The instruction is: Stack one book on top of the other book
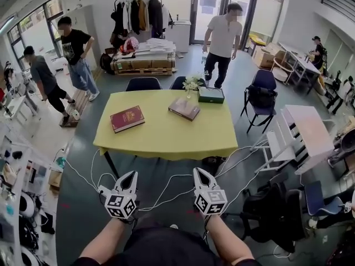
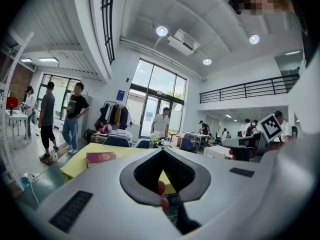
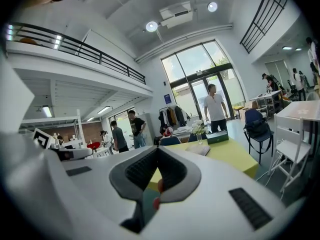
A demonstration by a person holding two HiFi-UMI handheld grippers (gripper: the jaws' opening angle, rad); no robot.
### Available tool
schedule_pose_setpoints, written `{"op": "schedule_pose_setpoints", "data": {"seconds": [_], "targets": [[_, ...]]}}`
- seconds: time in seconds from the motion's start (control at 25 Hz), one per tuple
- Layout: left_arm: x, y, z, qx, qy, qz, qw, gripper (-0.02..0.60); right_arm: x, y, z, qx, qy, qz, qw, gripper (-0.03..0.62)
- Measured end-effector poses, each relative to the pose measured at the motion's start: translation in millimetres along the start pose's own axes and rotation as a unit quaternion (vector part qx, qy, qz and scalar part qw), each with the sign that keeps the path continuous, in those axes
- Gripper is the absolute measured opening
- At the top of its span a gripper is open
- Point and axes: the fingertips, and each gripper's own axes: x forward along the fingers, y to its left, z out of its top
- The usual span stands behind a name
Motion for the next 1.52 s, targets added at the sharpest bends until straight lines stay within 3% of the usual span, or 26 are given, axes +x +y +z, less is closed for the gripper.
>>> {"op": "schedule_pose_setpoints", "data": {"seconds": [0.44, 0.76, 1.12, 1.52], "targets": [[9.7, 13.7, -0.7, -0.003, -0.002, 0.010, 0.9999, 0.008, 26.8, 2.1, 0.0, 0.005, 0.003, 0.018, 1.000, 0.015], [47.6, 46.7, 1.8, -0.006, -0.003, 0.008, 0.9999, 0.008, 72.6, -3.1, 1.1, 0.000, 0.009, 0.015, 1.000, 0.015], [116.6, 119.1, 16.9, -0.014, 0.004, 0.006, 0.9999, 0.008, 168.4, 0.9, 3.7, 0.002, 0.024, 0.013, 1.000, 0.015], [210.2, 217.7, 58.2, -0.005, 0.013, -0.026, 0.9996, 0.008, 297.6, 12.1, 29.8, 0.000, 0.027, -0.013, 1.000, 0.015]]}}
